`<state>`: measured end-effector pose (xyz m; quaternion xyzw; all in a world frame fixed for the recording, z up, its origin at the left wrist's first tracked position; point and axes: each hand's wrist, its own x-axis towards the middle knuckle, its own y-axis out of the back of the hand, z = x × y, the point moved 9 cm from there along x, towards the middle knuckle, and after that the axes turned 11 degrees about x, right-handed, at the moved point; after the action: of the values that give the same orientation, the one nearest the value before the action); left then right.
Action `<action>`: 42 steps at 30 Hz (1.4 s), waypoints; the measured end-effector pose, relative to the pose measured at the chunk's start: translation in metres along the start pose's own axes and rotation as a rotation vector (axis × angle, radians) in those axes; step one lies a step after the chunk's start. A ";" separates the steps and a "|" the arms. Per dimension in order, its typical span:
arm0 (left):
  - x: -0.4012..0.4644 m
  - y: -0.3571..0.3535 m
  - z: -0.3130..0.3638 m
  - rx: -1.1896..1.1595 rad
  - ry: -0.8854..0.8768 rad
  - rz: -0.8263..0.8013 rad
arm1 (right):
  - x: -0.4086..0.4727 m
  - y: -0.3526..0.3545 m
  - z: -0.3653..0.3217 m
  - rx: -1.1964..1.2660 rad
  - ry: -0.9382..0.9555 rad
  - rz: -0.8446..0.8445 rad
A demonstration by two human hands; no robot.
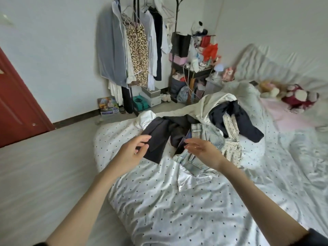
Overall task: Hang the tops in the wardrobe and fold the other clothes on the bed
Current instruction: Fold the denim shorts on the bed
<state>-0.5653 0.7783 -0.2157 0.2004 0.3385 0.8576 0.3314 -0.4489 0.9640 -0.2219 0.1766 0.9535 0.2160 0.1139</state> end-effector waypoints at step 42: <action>0.341 -0.359 -0.006 0.545 -0.684 -0.376 | 0.037 0.082 0.309 0.195 -0.933 0.887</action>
<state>-0.6521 1.2137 -0.4358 0.4863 0.4528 0.5474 0.5088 -0.3682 1.1627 -0.4625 0.6381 0.6559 0.0555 0.3994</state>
